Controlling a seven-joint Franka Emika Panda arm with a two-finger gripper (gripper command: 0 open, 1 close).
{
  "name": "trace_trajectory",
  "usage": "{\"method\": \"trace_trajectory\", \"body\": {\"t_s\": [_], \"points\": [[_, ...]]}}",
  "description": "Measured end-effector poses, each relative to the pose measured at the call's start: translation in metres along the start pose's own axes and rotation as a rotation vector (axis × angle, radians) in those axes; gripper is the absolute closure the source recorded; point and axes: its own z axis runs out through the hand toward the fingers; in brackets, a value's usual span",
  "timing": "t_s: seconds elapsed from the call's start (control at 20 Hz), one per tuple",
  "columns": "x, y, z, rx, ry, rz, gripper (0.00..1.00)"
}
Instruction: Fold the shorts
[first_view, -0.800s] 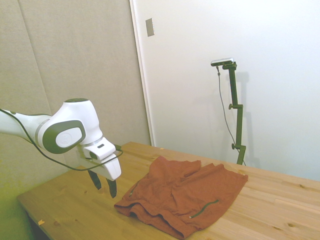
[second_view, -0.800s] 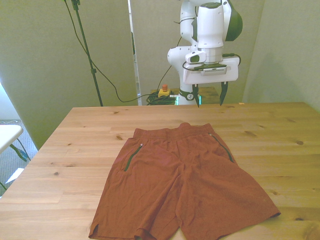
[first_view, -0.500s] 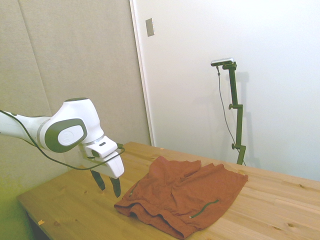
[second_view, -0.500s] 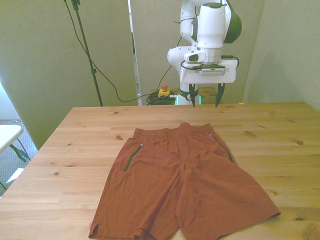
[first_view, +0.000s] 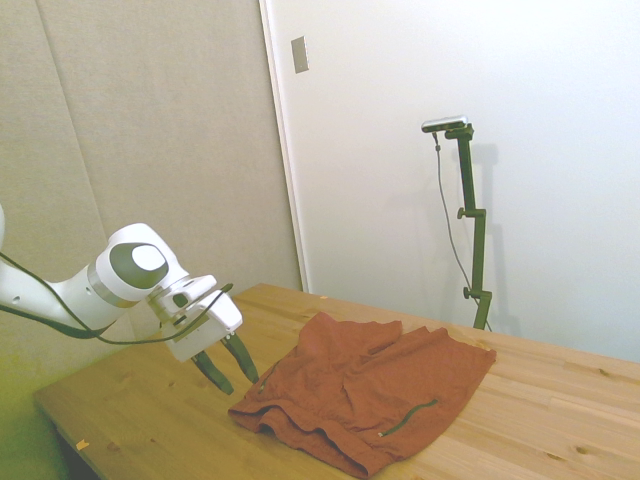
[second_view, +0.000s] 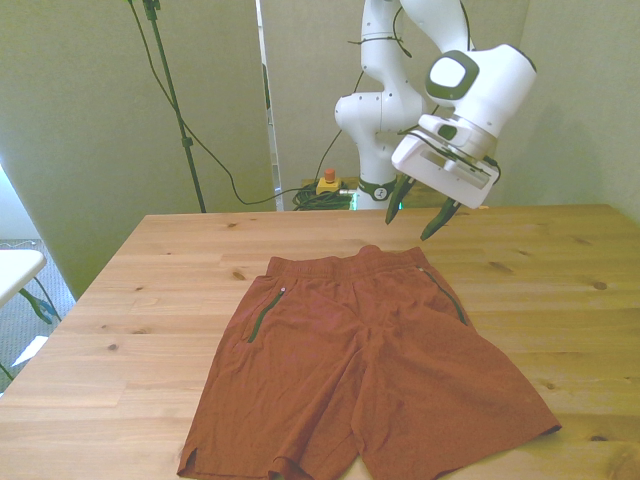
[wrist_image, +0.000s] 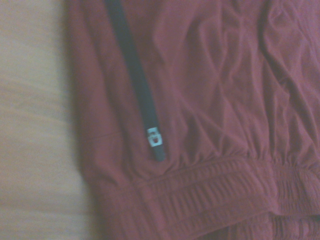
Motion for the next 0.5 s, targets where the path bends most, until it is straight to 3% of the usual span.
{"method": "trace_trajectory", "body": {"t_s": [0.2, 0.5], "points": [[-0.025, -0.014, -0.002, -0.061, 0.057, -0.063, 0.00], [-0.034, -0.022, 0.016, -0.071, 0.056, -0.117, 0.00]]}}
